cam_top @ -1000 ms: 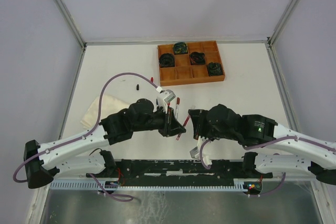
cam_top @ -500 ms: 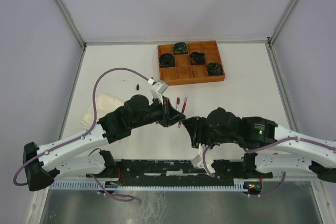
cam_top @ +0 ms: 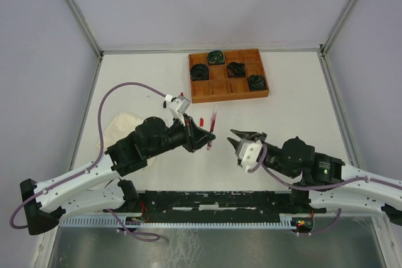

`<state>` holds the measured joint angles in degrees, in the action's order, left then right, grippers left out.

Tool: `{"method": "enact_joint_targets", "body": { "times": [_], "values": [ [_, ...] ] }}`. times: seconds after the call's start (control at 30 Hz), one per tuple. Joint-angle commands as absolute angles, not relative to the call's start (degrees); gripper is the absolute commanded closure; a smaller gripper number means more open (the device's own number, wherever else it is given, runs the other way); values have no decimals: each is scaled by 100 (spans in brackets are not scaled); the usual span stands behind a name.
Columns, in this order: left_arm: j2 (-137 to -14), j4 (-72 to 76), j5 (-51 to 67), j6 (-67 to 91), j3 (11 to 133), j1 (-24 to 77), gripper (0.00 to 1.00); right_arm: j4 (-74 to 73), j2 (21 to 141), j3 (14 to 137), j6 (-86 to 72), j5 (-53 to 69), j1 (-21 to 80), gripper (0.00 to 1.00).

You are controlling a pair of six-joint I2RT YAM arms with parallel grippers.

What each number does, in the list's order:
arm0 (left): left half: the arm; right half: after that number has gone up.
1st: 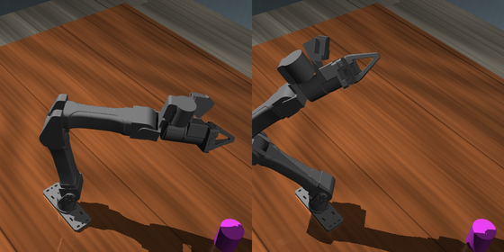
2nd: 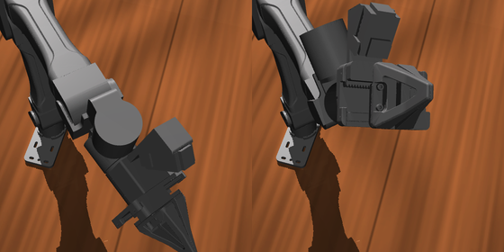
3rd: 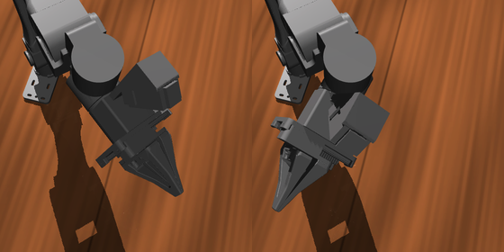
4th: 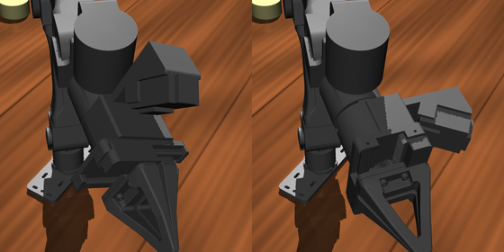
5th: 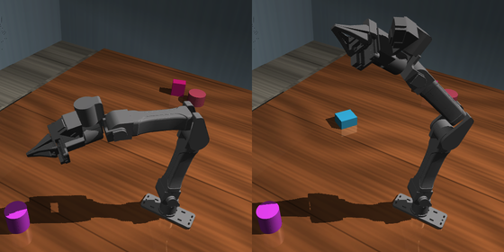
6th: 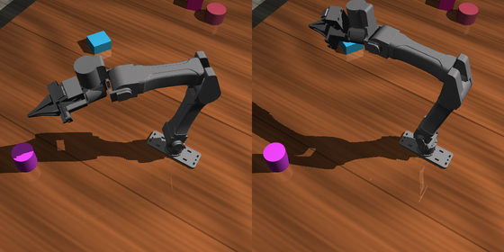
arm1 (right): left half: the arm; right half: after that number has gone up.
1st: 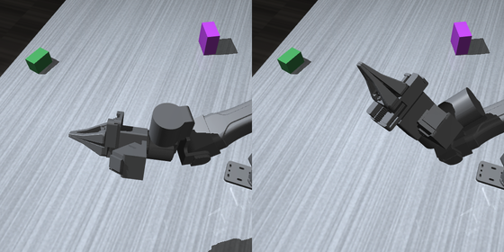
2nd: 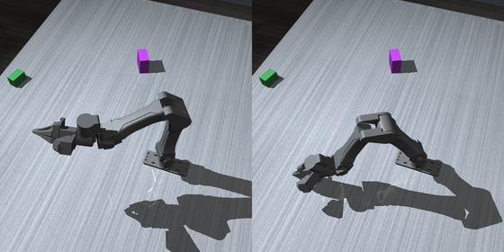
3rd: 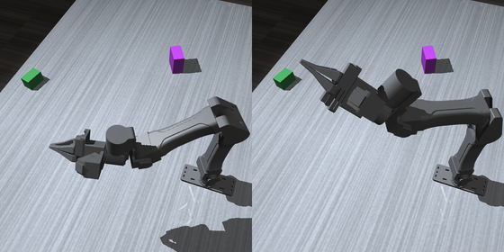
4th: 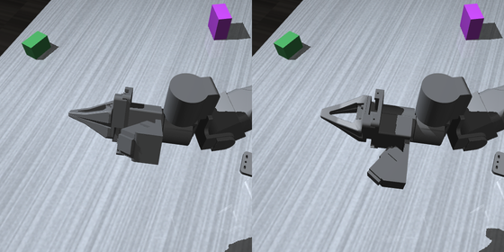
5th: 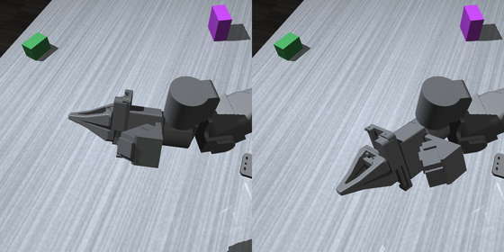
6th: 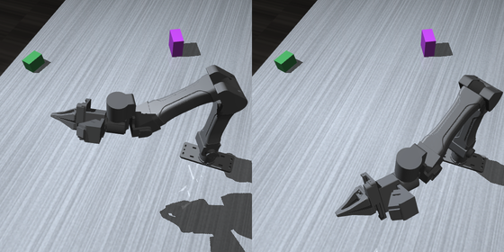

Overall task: Insert the pens into the pen caps
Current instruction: Press the pen cap onto the pen.

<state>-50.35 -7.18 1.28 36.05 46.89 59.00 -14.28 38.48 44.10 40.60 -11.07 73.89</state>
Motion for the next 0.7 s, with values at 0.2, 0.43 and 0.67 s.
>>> {"method": "enact_joint_targets", "body": {
  "times": [0.2,0.43,0.67],
  "values": [
    [-4695,-524,-58,3097,4541,5906,97,-938,4679,5221,-2882,-3987,7398,57],
    [-4591,-499,-8,2999,4503,5906,97,-584,5371,5897,-4095,-4115,7400,52],
    [-4538,-493,-57,2955,4483,5907,97,-568,5459,6016,-4846,-4561,7400,50]
  ]
}}
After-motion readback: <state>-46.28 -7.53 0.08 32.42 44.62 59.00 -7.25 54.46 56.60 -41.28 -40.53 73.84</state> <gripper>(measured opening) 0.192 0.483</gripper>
